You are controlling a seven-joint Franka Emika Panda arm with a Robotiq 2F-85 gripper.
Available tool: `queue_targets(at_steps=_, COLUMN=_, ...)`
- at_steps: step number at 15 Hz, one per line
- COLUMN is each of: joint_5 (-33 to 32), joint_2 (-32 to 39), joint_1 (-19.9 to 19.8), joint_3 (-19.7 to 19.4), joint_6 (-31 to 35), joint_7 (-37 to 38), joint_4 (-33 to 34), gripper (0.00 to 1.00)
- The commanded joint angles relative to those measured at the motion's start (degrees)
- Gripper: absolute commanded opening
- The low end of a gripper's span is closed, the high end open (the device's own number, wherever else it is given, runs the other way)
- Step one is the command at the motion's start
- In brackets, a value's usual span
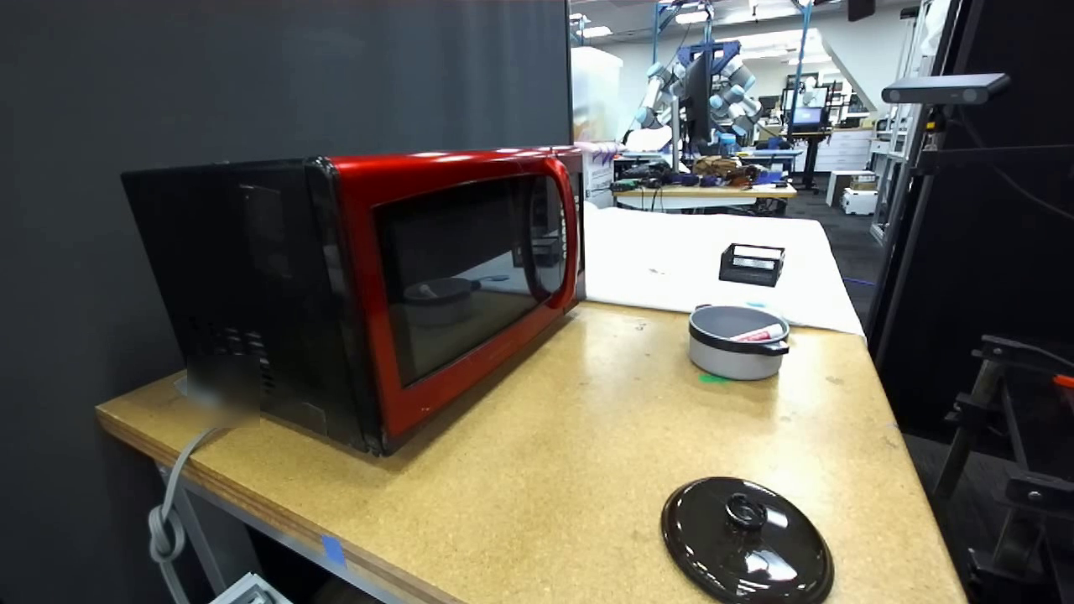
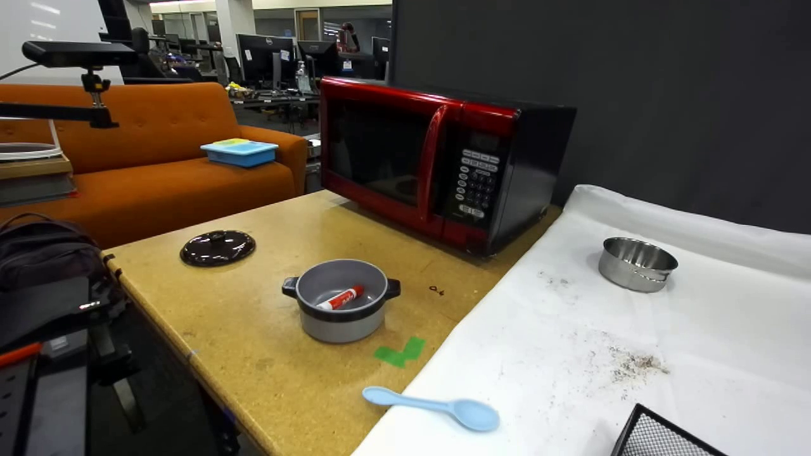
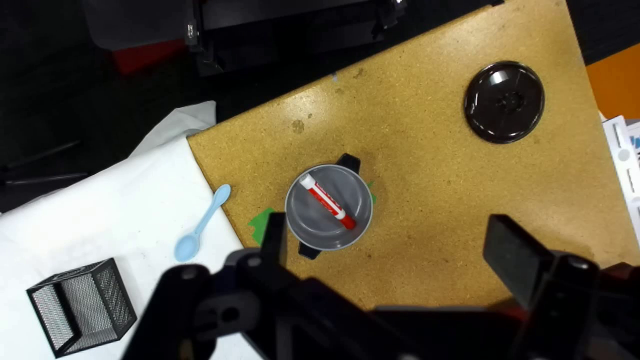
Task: Pick the marker from the bowl and put it on the table, then open the microwave and pick the black object and put it in
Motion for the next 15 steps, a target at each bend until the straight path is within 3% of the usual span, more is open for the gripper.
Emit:
queue_targets(at_steps=1, joint_5=0.09, joint_2=0.04, joint_1=-0.36, joint_3=0.29, joint_6=-0.13, joint_7=-0.11, joint_4=0.12, gripper=1.00)
queue_targets(at_steps=15, joint_5=-0.27, joint_2=1.30, joint_1=-0.12, joint_3=0.25, joint_6=0.33, joint_7=-1.51, joint_4=0.13, gripper=1.00)
